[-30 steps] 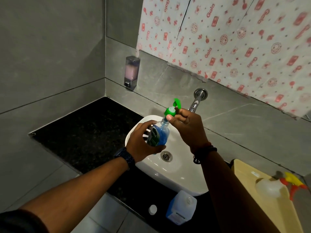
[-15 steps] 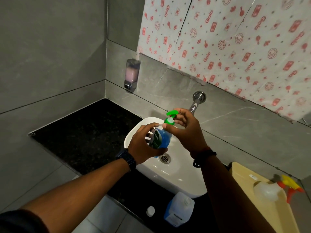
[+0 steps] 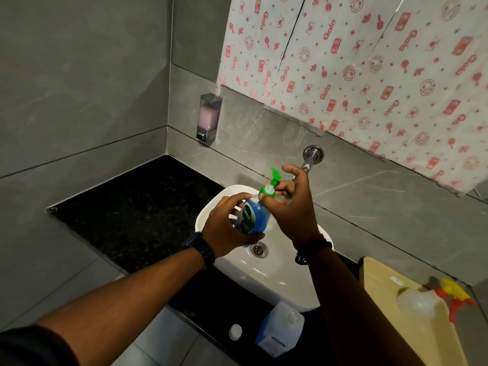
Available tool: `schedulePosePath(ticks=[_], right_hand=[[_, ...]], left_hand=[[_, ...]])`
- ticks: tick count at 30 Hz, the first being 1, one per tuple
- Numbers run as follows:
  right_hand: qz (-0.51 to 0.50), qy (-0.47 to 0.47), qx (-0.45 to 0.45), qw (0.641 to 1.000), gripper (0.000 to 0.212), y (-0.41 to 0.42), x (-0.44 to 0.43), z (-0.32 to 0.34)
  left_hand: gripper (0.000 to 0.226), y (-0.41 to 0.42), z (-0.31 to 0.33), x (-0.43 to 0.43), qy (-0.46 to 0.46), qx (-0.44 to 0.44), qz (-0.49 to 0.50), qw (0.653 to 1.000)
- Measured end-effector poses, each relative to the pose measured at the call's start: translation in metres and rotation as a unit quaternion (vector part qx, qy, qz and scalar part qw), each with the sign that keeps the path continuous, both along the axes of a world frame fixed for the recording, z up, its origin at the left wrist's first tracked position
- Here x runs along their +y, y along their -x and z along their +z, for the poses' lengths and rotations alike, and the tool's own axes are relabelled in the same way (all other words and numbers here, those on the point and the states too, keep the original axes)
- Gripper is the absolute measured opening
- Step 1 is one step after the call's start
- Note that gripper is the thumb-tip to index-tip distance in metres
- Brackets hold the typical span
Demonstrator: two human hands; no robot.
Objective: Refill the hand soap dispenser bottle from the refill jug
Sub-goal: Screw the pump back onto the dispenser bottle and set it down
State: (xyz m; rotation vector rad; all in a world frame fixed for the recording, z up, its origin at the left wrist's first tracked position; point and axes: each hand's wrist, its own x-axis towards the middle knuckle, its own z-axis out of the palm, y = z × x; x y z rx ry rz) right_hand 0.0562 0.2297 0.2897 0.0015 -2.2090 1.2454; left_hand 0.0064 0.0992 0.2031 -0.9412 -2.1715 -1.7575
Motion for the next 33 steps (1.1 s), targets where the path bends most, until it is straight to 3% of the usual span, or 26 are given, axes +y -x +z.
schedulePosePath(ticks=[5, 15, 28, 33], right_hand=[[0.000, 0.035, -0.004, 0.999, 0.071, -0.0029, -0.0034, -0.0017], [0.007, 0.054, -0.009, 0.998, 0.067, -0.0073, -0.0075, -0.0026], [-0.014, 0.014, 0.008, 1.000, 0.069, -0.0076, -0.0074, -0.0026], [0.015, 0.031, -0.030, 0.999, 0.072, -0.0097, -0.0052, -0.0044]], left_hand=[[0.080, -0.0028, 0.0009, 0.0001, -0.001, -0.007, 0.006, 1.000], [0.080, -0.0062, 0.0048, 0.0002, -0.009, -0.009, 0.001, 1.000], [0.079, -0.0062, 0.0024, -0.0021, -0.010, -0.005, 0.001, 1.000], [0.079, -0.0064, 0.0016, -0.0024, -0.011, -0.012, 0.003, 1.000]])
